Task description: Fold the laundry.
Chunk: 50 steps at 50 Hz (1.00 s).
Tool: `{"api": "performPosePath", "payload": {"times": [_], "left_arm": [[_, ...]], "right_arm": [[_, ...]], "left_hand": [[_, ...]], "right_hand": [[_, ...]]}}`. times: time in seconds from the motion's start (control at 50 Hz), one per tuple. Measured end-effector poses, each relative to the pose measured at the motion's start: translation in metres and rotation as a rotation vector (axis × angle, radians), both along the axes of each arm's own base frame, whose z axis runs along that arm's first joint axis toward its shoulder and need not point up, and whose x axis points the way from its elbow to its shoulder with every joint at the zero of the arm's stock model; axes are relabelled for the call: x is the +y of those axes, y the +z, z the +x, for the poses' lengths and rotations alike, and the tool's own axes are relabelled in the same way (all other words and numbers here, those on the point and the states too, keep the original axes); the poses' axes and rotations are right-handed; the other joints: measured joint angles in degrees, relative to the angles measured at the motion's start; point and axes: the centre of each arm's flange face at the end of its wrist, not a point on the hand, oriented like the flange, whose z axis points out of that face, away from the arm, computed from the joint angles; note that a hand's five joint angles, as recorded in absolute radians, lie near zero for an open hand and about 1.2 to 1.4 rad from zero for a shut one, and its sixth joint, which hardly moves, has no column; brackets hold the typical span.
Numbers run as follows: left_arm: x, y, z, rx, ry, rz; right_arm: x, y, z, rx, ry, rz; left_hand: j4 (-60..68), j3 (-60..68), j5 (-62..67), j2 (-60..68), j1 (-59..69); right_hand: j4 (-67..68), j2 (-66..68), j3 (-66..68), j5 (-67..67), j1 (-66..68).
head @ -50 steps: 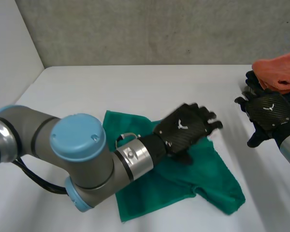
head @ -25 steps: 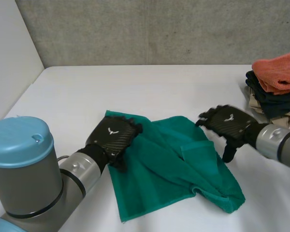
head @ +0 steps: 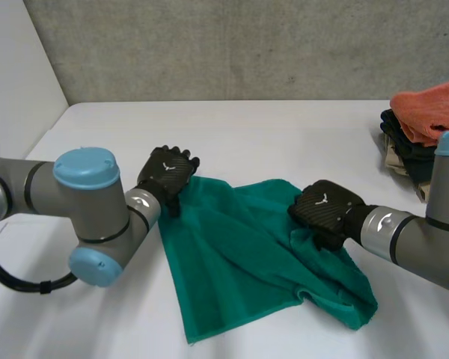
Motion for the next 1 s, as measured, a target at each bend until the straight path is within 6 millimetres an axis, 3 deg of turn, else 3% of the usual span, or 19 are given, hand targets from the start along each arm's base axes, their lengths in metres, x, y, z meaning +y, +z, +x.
{"api": "performPosePath", "payload": {"times": [0.22,0.26,0.28,0.32,0.4,0.56,0.58,0.6,0.66,0.7,0.72,0.74,0.76,0.78,0.86,0.88,0.9,0.96,1.0], "left_arm": [[-0.009,-0.015,-0.015,-0.027,-0.114,0.058],[-0.008,-0.016,-0.016,-0.031,-0.117,0.069],[-0.007,-0.018,-0.016,-0.034,-0.119,0.079],[-0.006,-0.019,-0.016,-0.038,-0.119,0.089],[-0.002,-0.022,-0.016,-0.047,-0.119,0.105],[-0.006,-0.016,-0.016,-0.046,-0.104,0.075],[-0.016,-0.004,-0.019,-0.030,-0.088,0.012],[-0.016,-0.004,-0.019,-0.030,-0.088,0.012],[-0.038,0.027,-0.023,0.012,-0.051,-0.144],[-0.045,0.038,-0.024,0.027,-0.039,-0.198],[-0.061,0.074,-0.025,0.075,-0.004,-0.346],[-0.064,0.082,-0.025,0.085,0.004,-0.376],[-0.071,0.105,-0.023,0.118,0.024,-0.464],[-0.075,0.123,-0.022,0.142,0.037,-0.524],[-0.076,0.186,-0.014,0.228,0.071,-0.721],[-0.076,0.189,-0.014,0.233,0.073,-0.732],[-0.071,0.208,-0.010,0.256,0.078,-0.781],[-0.059,0.226,-0.005,0.275,0.079,-0.819],[-0.051,0.225,-0.002,0.269,0.073,-0.806]], "right_arm": [[0.020,0.037,-0.008,-0.052,-0.017,-0.070],[0.022,0.040,-0.009,-0.053,-0.019,-0.078],[0.022,0.041,-0.010,-0.052,-0.023,-0.084],[0.021,0.042,-0.012,-0.050,-0.031,-0.089],[0.015,0.043,-0.016,-0.044,-0.058,-0.097],[-0.004,0.042,-0.016,-0.031,-0.099,-0.127],[-0.022,0.043,-0.015,-0.030,-0.130,-0.172],[-0.022,0.043,-0.015,-0.030,-0.130,-0.172],[-0.053,0.055,-0.012,-0.048,-0.188,-0.292],[-0.057,0.057,-0.012,-0.053,-0.196,-0.312],[-0.084,0.082,-0.009,-0.107,-0.254,-0.478],[-0.087,0.085,-0.009,-0.115,-0.262,-0.500],[-0.093,0.092,-0.008,-0.133,-0.273,-0.539],[-0.105,0.113,-0.006,-0.194,-0.299,-0.654],[-0.121,0.165,-0.005,-0.379,-0.325,-0.908],[-0.121,0.169,-0.005,-0.392,-0.325,-0.922],[-0.122,0.185,-0.005,-0.458,-0.323,-0.985],[-0.119,0.205,-0.008,-0.564,-0.311,-1.046],[-0.117,0.207,-0.009,-0.595,-0.306,-1.034]], "left_hand": [[1.8,1.7,2.0,1.8,1.8],[8.4,8.4,8.9,8.7,8.6],[17.1,16.6,17.6,17.0,18.1],[20.8,20.3,21.3,20.7,22.1],[44.2,43.5,44.3,44.5,44.6],[51.7,50.8,49.6,51.5,47.5],[51.7,50.8,49.6,51.5,47.5],[51.7,50.8,49.6,51.5,47.5],[51.7,50.8,49.6,51.5,47.5],[51.7,50.8,49.6,51.5,47.5],[51.9,50.8,49.6,51.6,47.5],[51.9,50.8,49.6,51.6,47.5],[51.9,50.8,49.6,51.6,47.5],[51.9,50.8,49.6,51.6,47.5],[51.9,51.0,49.6,51.6,47.5],[51.9,51.0,49.6,51.6,47.5],[51.9,51.0,49.6,51.6,47.5],[51.9,51.1,49.6,51.7,47.5],[51.9,51.1,49.6,51.8,47.5]], "right_hand": [[0.0,0.0,0.0,0.0,0.0],[0.0,0.0,0.0,0.0,0.0],[0.0,0.0,0.0,0.0,0.0],[0.0,0.0,0.0,0.0,0.0],[0.0,0.0,0.0,0.0,0.0],[0.0,0.0,0.0,0.0,0.0],[0.0,0.0,0.0,0.0,0.0],[0.0,0.0,0.0,0.0,0.0],[0.1,0.0,0.0,0.0,0.0],[0.0,0.0,0.0,0.0,0.0],[0.1,0.0,0.0,0.0,0.0],[0.1,0.0,0.0,0.0,0.0],[0.1,0.0,0.0,0.0,0.0],[0.1,0.0,0.0,0.0,0.0],[0.1,0.0,0.0,0.0,0.0],[0.1,0.0,0.0,0.0,0.0],[0.1,0.0,0.0,0.0,0.0],[0.1,0.0,0.0,0.0,0.0],[0.1,0.0,0.0,0.3,0.0]]}}
